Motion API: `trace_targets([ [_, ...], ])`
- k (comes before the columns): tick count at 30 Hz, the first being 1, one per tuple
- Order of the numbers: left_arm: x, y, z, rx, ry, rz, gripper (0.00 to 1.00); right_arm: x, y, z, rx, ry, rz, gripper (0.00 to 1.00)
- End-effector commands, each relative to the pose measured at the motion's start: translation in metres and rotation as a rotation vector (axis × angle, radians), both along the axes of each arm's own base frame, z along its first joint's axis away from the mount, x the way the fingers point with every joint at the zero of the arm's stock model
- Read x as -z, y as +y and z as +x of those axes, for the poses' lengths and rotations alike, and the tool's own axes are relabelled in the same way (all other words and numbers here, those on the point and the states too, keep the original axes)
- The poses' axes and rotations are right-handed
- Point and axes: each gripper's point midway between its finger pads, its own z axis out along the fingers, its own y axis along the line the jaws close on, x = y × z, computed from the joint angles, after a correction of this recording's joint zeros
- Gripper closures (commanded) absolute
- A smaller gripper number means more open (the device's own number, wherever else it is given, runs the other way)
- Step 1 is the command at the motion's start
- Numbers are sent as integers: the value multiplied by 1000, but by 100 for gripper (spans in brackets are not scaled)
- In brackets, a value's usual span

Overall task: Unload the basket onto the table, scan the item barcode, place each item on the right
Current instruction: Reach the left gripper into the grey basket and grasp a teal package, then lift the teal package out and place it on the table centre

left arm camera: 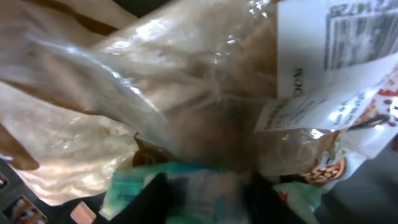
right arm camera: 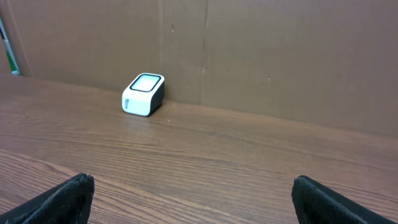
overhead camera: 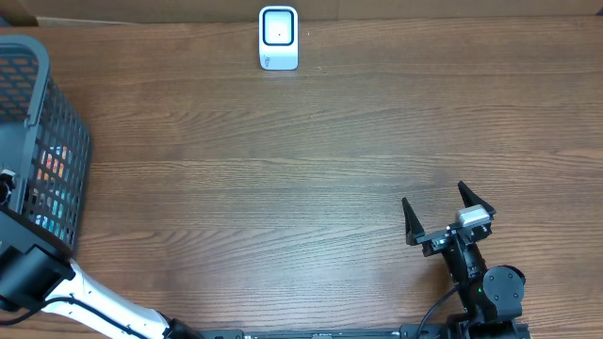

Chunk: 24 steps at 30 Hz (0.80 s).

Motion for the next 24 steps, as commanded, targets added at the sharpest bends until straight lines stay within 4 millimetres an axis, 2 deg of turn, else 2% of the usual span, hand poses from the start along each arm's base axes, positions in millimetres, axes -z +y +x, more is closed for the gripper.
trace_targets([
  [1, 1, -1, 1, 5, -3, -15, 96, 2, 0, 0, 4, -2, -1, 0],
  [5, -15, 4, 5, 5, -18, 1, 96, 2, 0, 0, 4, -2, -1, 0],
  [7, -30, 8, 9, 4, -35, 19, 96, 2, 0, 0, 4, -1, -1, 0],
  [8, -48, 12, 14, 1, -61, 44, 96, 2, 0, 0, 4, -1, -1, 0],
  [12, -102, 18, 32, -3, -176, 111, 96, 2, 0, 0, 4, -2, -1, 0],
  [16, -171, 10, 58, 15, -366, 198, 96, 2, 0, 0, 4, -2, -1, 0],
  [17, -186, 5, 64, 22, -410, 217, 96, 2, 0, 0, 4, -2, -1, 0],
  [18, -213, -7, 74, 46, -492, 240, 96, 2, 0, 0, 4, -2, -1, 0],
  [20, -242, -28, 87, 85, -587, 255, 96, 2, 0, 0, 4, -2, -1, 0],
  [22, -269, -58, 99, 157, -672, 268, 96, 2, 0, 0, 4, -2, -1, 0],
  [24, -297, -96, 109, 252, -721, 312, 96, 2, 0, 0, 4, -2, -1, 0],
])
